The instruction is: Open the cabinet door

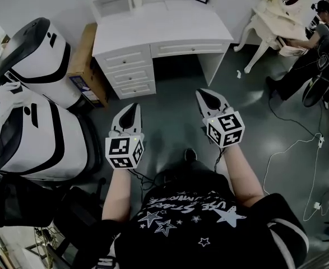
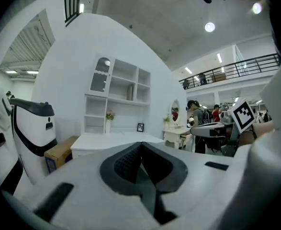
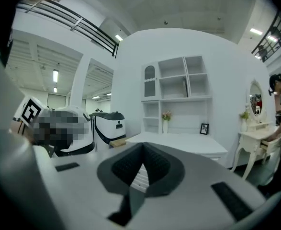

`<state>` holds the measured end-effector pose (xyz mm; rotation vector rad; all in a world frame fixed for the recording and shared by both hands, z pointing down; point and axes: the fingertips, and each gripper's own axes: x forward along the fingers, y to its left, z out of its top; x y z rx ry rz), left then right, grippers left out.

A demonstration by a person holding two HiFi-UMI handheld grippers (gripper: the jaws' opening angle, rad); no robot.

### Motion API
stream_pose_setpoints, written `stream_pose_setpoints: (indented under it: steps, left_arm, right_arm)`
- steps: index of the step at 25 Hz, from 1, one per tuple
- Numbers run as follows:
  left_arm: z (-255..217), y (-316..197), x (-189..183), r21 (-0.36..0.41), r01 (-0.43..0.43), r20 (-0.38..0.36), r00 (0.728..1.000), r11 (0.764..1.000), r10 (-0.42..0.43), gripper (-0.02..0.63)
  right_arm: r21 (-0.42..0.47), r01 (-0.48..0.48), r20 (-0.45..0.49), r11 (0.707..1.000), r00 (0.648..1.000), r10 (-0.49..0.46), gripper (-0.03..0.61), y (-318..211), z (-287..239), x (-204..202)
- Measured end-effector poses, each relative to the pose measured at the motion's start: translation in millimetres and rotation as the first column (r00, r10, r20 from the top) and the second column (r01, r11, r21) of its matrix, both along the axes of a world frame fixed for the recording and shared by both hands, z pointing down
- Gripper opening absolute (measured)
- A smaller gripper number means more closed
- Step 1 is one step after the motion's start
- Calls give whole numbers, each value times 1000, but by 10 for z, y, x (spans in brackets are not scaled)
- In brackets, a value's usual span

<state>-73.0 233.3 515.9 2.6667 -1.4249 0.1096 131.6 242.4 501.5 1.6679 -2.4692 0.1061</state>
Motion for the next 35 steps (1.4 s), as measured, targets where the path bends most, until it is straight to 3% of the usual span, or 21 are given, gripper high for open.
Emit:
stream_pose_setpoints:
  steps: [5,13,19,26,35]
  left_arm:
    - [-148,-162,-140,39,75,-45,996,996,-73,11]
    - [-308,-634,-32,134,66,-5,998,989,-66,320]
    - [-242,-1334,165,118,102,24,994,988,-106,417]
    - [-325,-2246,400,105,132,37,990,986,-137,439]
    - [-481,-3340,595,120,224,39,972,967,-230,443]
  right_arm:
    - [5,7,24,1000,1000,-7,6,-98,-29,38]
    - [19,4,82,1000,997,-6,6,-729,29,233]
    - [17,4,144,1000,990,-7,6,-1511,34,570]
    - [0,6,187,1000,982,-6,6,-2545,2,948]
    - [5,77,204,997,976,-76,6,-3844,-94,1209]
